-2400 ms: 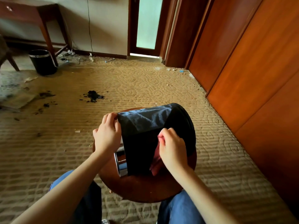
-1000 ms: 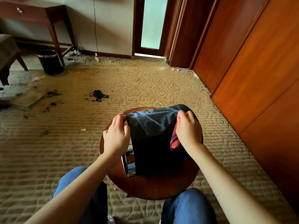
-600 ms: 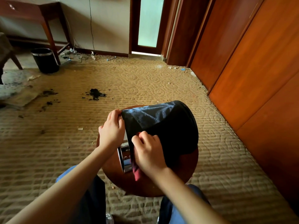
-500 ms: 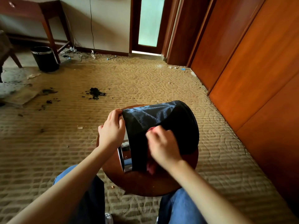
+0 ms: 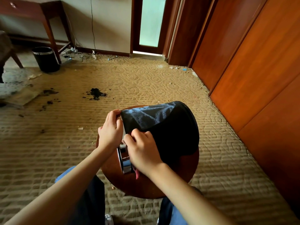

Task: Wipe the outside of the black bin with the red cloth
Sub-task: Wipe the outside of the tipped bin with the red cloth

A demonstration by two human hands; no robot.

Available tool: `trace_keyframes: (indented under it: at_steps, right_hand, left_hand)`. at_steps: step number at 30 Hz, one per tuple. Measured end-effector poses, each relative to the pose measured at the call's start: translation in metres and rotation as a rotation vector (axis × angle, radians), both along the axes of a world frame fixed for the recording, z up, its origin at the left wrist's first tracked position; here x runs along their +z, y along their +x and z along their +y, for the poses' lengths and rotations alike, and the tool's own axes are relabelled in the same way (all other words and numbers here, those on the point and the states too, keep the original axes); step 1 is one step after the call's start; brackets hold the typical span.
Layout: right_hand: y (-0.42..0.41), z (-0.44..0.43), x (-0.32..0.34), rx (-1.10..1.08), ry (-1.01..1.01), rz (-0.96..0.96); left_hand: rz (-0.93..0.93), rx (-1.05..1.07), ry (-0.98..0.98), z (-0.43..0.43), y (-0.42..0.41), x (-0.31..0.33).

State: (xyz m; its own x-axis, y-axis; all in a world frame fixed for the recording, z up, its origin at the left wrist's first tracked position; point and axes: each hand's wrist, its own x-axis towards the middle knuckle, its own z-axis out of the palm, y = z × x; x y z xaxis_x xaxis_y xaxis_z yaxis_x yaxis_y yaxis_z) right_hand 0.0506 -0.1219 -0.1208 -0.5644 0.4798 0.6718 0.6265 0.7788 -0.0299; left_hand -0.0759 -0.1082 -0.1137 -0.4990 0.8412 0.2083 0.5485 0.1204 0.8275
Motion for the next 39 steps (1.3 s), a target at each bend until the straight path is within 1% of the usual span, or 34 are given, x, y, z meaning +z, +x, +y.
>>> trace_keyframes:
  at_steps: [2,3,5,7,8,10,13,16,19,21,23,25,27,29,30,31,32,33,36,39]
  right_hand:
    - [0.019,0.009,0.003,0.036,0.041,-0.022]
    - [0.034,0.018,0.005,0.007,0.053,-0.013]
    - [0.076,0.043,0.007,-0.185,0.033,0.034]
    - [0.117,0.066,0.01,-0.41,-0.053,0.075]
    - [0.13,0.072,0.01,-0.484,-0.093,0.082]
    - [0.131,0.074,0.008,-0.532,-0.124,0.093]
    - [0.094,0.057,0.009,-0.464,-0.116,0.113]
    - [0.038,0.026,0.01,-0.294,-0.121,0.128]
    - [-0.005,0.004,0.01,-0.134,-0.067,0.089]
    - [-0.008,0.002,0.011,-0.045,-0.067,0.062]
    - [0.01,0.01,0.015,0.003,-0.081,0.001]
    - [0.045,0.031,0.014,-0.089,-0.097,0.004]
    - [0.088,0.06,0.016,-0.272,-0.16,0.107]
    - [0.125,0.083,0.02,-0.446,-0.279,0.214]
    - [0.134,0.088,0.023,-0.517,-0.354,0.25]
    - [0.134,0.09,0.024,-0.568,-0.386,0.269]
    - [0.127,0.088,0.023,-0.604,-0.372,0.28]
    - [0.117,0.083,0.022,-0.597,-0.332,0.279]
    - [0.068,0.053,0.015,-0.397,-0.234,0.201]
    - [0.018,0.018,0.016,-0.23,-0.191,0.123]
  left_hand:
    - [0.012,-0.003,-0.005,-0.002,0.002,0.0]
    - [0.019,-0.006,-0.012,-0.003,0.002,0.0]
    - [0.023,-0.011,-0.017,-0.003,0.002,0.0]
    - [0.012,-0.001,-0.005,-0.003,0.003,-0.001]
    - [0.008,0.0,0.005,-0.003,0.005,-0.001]
    - [-0.002,0.0,0.019,-0.004,0.007,-0.002]
    - [-0.015,-0.004,0.03,-0.005,0.007,-0.001]
    - [-0.01,0.008,0.034,-0.006,0.008,0.0]
    - [0.02,0.007,0.026,-0.008,0.008,-0.002]
    - [0.045,0.005,0.006,-0.009,0.007,-0.003]
    - [0.061,0.002,-0.007,-0.008,0.005,-0.003]
    - [0.072,-0.018,-0.015,-0.007,0.004,-0.004]
    - [0.073,-0.032,-0.004,-0.008,0.004,-0.005]
    - [0.074,-0.029,0.02,-0.008,0.007,-0.007]
    - [0.074,-0.027,0.029,-0.008,0.008,-0.007]
    - [0.068,-0.023,0.033,-0.008,0.009,-0.007]
    - [0.059,-0.02,0.032,-0.009,0.009,-0.008]
    - [0.051,-0.019,0.032,-0.009,0.01,-0.009]
    - [0.055,-0.018,0.034,-0.009,0.008,-0.01]
    - [0.048,-0.008,0.038,-0.009,0.009,-0.011]
